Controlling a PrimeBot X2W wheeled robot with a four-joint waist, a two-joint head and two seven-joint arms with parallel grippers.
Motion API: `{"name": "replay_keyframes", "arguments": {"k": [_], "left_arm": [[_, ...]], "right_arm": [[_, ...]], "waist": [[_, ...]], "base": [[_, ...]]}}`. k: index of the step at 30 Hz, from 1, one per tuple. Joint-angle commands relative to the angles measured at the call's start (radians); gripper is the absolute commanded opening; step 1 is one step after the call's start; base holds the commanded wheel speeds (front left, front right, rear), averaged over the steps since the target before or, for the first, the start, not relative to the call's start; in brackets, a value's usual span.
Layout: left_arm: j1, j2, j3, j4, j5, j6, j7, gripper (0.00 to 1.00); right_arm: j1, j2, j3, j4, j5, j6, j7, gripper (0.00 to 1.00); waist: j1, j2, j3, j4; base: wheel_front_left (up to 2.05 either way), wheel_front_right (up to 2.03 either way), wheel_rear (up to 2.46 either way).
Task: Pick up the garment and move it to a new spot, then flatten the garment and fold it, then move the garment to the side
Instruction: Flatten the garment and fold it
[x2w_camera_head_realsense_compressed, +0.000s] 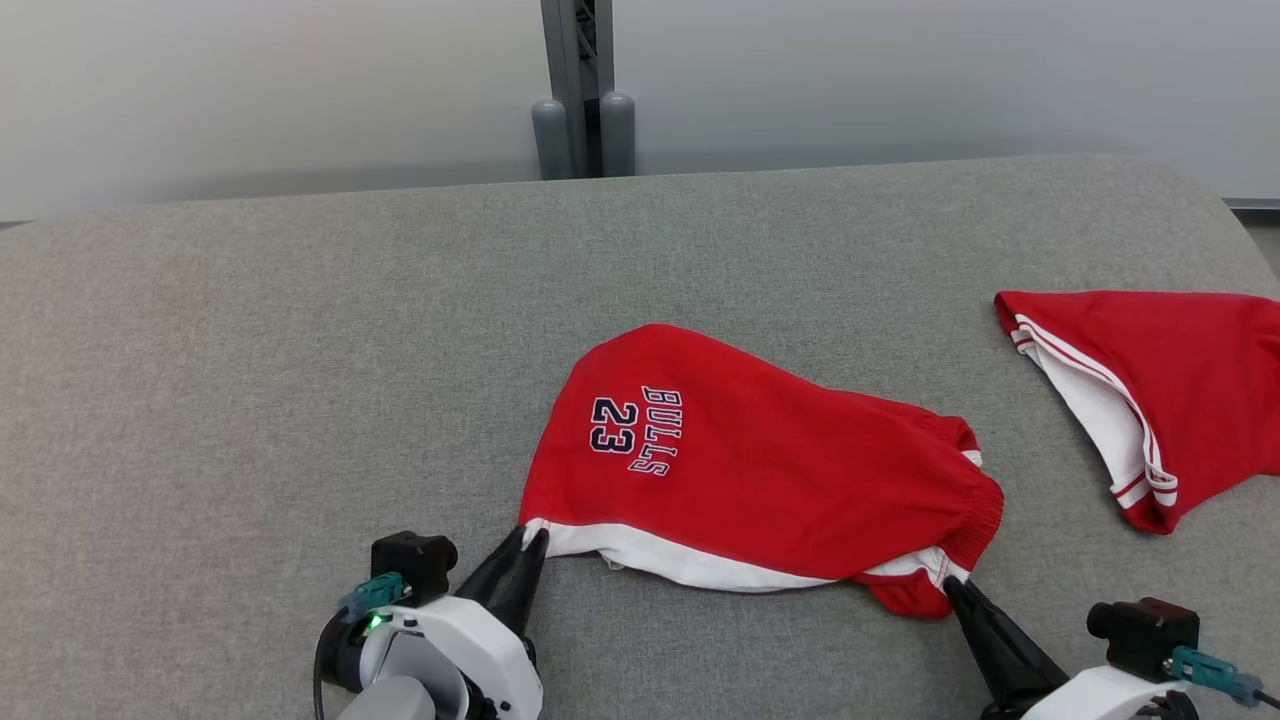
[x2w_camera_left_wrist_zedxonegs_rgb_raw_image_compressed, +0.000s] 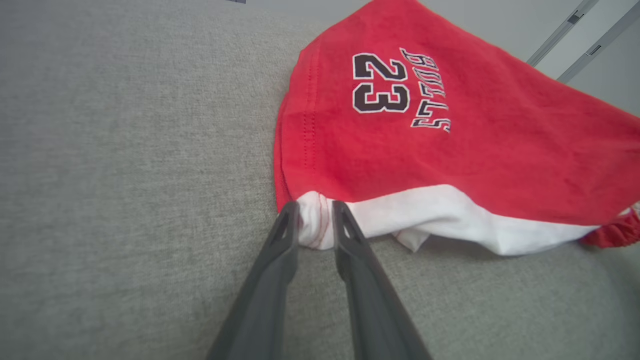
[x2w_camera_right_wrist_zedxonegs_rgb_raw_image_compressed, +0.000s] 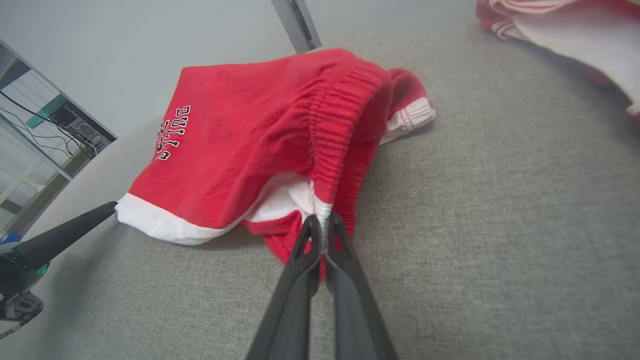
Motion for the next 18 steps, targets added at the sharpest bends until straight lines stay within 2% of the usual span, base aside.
{"name": "replay_keyframes", "arguments": {"k": [1,14,18], "left_arm": [[-0.008,0.002,-0.009,-0.006,-0.013,-0.001,-0.003,0.00],[-0.008,0.031,-0.028,-0.048,-0.062,-0.001,-0.003,0.00],[-0.001,0.038,0.014,-0.098,-0.053,-0.001,-0.003,0.00]], "right_arm": [[-0.005,-0.009,-0.002,0.005,0.004,0.000,-0.009,0.00],[-0.022,-0.016,-0.011,0.008,0.007,0.000,-0.012,0.00],[-0.028,-0.015,-0.014,-0.006,-0.006,0.000,-0.015,0.00]], "waist": [[0.0000,0.0000,0.001,0.002],[0.0000,0.0000,-0.009,0.015],[0.0000,0.0000,-0.020,0.020]], "base": [[0.00,0.00,0.00],[0.00,0.00,0.00],[0.00,0.00,0.00]]}}
